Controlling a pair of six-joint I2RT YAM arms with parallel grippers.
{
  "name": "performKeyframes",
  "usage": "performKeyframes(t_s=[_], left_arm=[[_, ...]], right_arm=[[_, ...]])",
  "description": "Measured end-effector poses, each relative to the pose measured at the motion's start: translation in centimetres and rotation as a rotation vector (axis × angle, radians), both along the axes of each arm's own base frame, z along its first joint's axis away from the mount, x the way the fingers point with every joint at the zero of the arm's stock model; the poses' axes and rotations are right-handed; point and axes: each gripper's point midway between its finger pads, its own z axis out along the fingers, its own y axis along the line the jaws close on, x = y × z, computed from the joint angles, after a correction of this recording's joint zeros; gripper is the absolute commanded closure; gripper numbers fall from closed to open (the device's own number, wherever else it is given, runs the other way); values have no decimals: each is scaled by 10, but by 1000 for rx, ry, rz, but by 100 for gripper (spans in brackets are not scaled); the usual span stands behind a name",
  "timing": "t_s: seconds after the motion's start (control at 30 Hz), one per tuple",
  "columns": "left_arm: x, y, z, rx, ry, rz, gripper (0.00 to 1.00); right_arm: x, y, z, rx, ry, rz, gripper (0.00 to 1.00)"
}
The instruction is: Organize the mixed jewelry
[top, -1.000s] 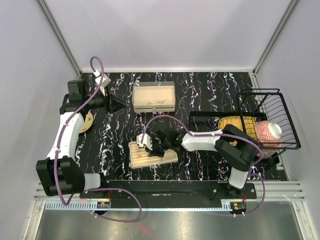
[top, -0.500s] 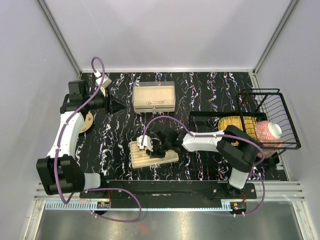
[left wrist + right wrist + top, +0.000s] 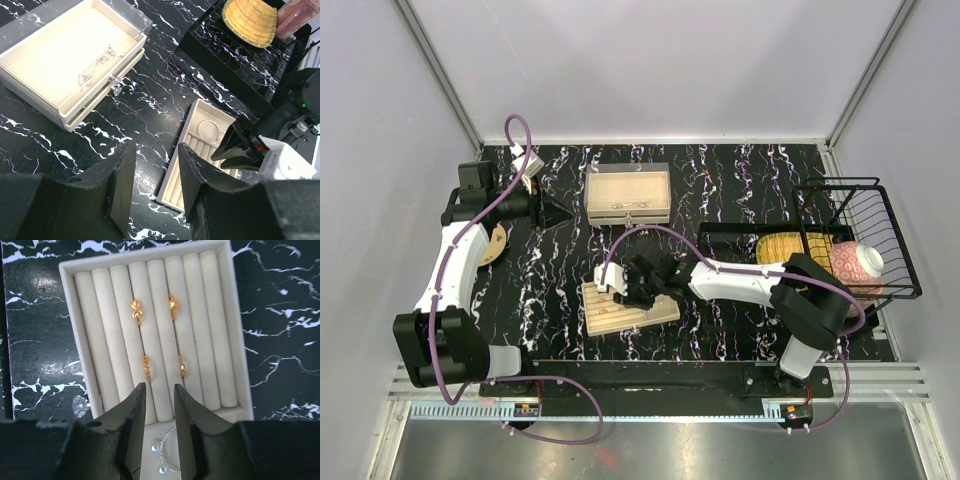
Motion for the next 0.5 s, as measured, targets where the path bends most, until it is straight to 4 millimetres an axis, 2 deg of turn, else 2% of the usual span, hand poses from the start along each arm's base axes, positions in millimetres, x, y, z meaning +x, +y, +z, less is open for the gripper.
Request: performKeyframes(t_s=[0.17,0.5], left_arm=[[0,0,-1,5,-5,-4,58],[2,0,-7,-2,14,-12,58]], right_arm=[[4,-6,23,3,-42,-13,63],[-13,-50,73,-15,-56,17,55]])
